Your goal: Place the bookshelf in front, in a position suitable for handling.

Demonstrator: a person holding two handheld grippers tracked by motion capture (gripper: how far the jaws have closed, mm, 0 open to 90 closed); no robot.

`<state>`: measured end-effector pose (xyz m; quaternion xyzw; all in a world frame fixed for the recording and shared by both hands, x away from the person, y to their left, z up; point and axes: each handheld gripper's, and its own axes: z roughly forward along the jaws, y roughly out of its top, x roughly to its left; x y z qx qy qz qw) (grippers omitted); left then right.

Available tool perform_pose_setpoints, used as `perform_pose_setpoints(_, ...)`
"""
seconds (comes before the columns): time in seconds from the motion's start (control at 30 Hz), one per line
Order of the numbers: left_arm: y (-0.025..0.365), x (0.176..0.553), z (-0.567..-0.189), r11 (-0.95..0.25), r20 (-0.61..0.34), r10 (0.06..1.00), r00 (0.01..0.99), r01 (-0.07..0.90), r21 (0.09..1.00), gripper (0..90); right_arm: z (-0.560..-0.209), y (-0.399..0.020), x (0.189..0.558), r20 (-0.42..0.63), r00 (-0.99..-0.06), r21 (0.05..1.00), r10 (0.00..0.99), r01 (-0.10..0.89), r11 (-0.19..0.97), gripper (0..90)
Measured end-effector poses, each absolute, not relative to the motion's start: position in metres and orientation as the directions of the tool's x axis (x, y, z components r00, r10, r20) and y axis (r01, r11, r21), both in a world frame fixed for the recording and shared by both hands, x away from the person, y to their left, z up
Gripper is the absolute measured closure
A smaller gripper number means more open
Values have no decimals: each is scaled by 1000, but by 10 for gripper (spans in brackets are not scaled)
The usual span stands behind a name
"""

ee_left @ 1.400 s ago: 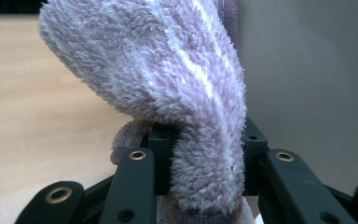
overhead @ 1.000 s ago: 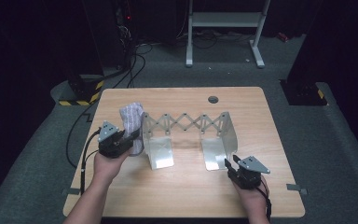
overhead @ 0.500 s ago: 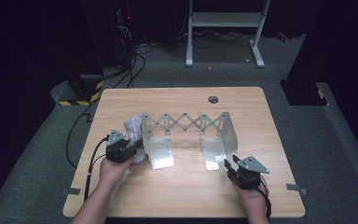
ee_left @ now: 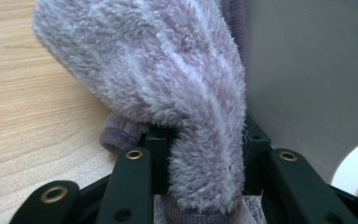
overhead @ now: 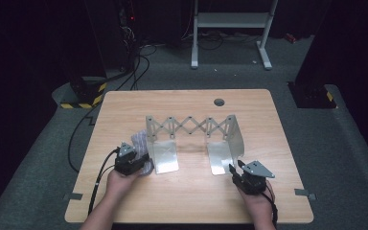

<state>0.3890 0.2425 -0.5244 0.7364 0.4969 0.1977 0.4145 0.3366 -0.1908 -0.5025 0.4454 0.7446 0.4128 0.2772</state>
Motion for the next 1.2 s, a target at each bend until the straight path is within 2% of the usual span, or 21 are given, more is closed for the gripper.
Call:
perform_pose_setpoints(0.3, 243, 393, -518, -131, -144, 901, 409, 573, 809, 667, -502, -191, 336, -45, -449, 863, 892, 433, 261, 601)
perform_pose_setpoints(0.5, 243, 395, -496, -119, -131, 902, 412, 528, 841, 669, -501, -193, 336, -42, -447, 866, 894, 429, 255, 601)
perform_pose_setpoints(1.0, 244, 383, -416, -84, -79, 894, 442, 336, 938, 670, -500, -192, 336, -46, -451, 868, 891, 424, 259, 601)
perform_pose_setpoints(1.2, 243, 385, -411, -77, -73, 900, 430, 322, 944, 672, -500, -192, 336, -45, -452, 867, 891, 425, 259, 602)
